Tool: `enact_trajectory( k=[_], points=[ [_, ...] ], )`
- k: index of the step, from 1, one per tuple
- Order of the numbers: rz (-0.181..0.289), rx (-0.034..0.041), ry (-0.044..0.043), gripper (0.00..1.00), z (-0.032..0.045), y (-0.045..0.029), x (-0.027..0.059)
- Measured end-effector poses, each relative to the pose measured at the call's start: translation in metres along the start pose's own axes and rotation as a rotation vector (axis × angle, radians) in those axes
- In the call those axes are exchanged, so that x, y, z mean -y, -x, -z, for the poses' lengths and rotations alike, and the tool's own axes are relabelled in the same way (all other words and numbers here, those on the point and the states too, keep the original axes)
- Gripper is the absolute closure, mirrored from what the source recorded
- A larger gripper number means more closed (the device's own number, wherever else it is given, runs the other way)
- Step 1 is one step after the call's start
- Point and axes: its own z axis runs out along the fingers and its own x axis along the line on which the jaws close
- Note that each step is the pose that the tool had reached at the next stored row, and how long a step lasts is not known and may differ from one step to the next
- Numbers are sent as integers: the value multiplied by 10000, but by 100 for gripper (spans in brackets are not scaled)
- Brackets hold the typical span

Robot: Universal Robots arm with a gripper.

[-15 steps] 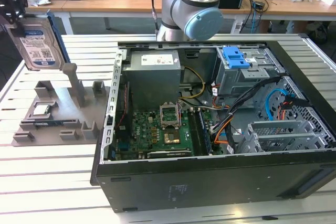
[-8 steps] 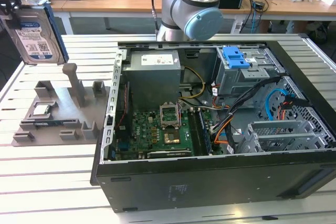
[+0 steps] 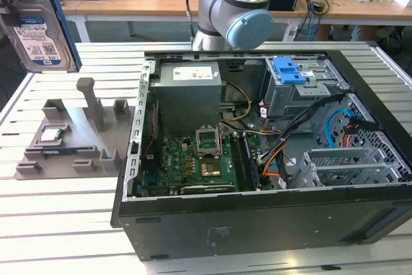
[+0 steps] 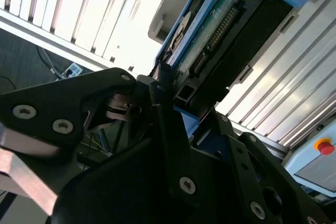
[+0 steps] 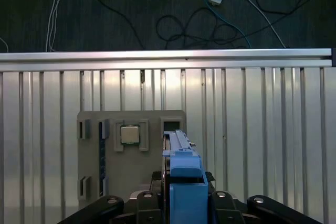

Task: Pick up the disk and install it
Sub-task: 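Pick up the disk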

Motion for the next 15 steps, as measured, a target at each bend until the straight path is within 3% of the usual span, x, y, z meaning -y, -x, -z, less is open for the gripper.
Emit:
enact_trajectory(
  k=[15],
  points=[
    [0,0,0,63,358,0,-13]
  ],
)
